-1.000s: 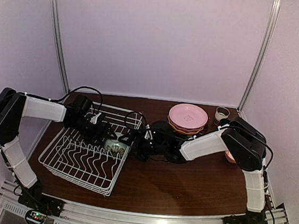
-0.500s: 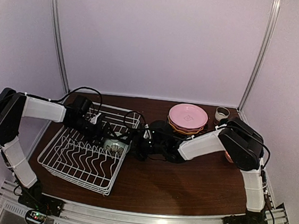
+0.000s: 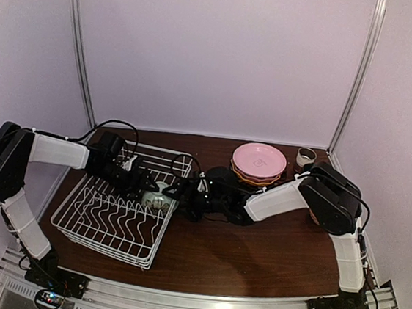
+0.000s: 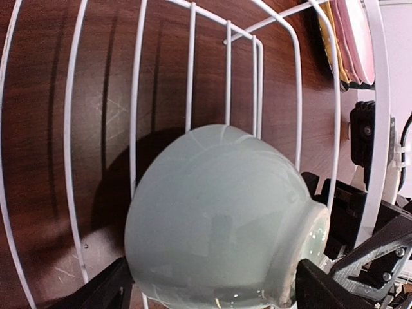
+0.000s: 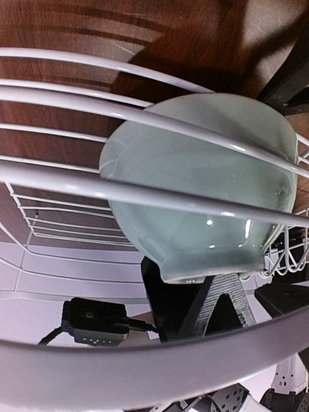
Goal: Unload the mixed dishes from the dish rack
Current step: Grab the bowl from the dish rack.
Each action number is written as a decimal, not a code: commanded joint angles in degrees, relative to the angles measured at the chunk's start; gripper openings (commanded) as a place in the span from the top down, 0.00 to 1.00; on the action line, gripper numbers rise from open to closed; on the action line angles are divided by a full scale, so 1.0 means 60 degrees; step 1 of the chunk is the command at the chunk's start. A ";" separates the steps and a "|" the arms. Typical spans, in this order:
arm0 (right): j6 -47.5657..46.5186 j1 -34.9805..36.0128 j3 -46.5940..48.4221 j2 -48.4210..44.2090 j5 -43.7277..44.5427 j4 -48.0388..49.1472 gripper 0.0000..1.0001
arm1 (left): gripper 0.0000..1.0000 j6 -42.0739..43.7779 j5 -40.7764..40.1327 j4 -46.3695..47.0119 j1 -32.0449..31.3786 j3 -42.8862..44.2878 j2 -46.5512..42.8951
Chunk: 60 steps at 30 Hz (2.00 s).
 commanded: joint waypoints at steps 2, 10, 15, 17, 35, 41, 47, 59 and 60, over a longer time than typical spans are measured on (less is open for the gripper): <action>0.0212 0.0067 0.0137 0.0198 -0.0294 0.0961 0.12 | 0.13 -0.0142 0.0752 0.0788 -0.0096 0.0008 -0.0757; 0.0270 0.0067 0.0172 0.0212 -0.0410 0.1225 0.13 | 0.19 -0.0355 0.1172 0.1165 -0.0096 -0.0029 -0.0998; 0.0343 0.0067 0.0166 0.0225 -0.0450 0.1403 0.14 | 0.22 -0.0720 0.1596 0.1829 -0.0096 -0.0298 -0.1074; 0.0356 0.0071 0.0166 0.0234 -0.0471 0.1492 0.14 | 0.23 -0.0936 0.1821 0.2188 -0.0096 -0.0429 -0.1113; 0.0509 0.0067 0.0101 0.0210 -0.0491 0.2036 0.06 | 0.25 -0.1703 0.2582 0.3636 0.0079 -0.1100 -0.1317; 0.0511 0.0056 0.0025 0.0143 -0.0422 0.2153 0.06 | 0.31 -0.1774 0.2633 0.3820 0.0094 -0.1167 -0.1278; 0.0496 0.0042 0.0012 0.0108 -0.0425 0.2179 0.06 | 0.43 -0.1806 0.2686 0.3902 0.0094 -0.1196 -0.1290; 0.0191 0.0012 -0.0101 -0.0222 -0.0458 0.1980 0.05 | 0.75 -0.2051 0.2744 0.4282 0.0094 -0.1177 -0.1081; 0.0165 0.0001 -0.0109 -0.0263 -0.0458 0.1961 0.05 | 0.78 -0.2076 0.2764 0.4314 0.0094 -0.1161 -0.1071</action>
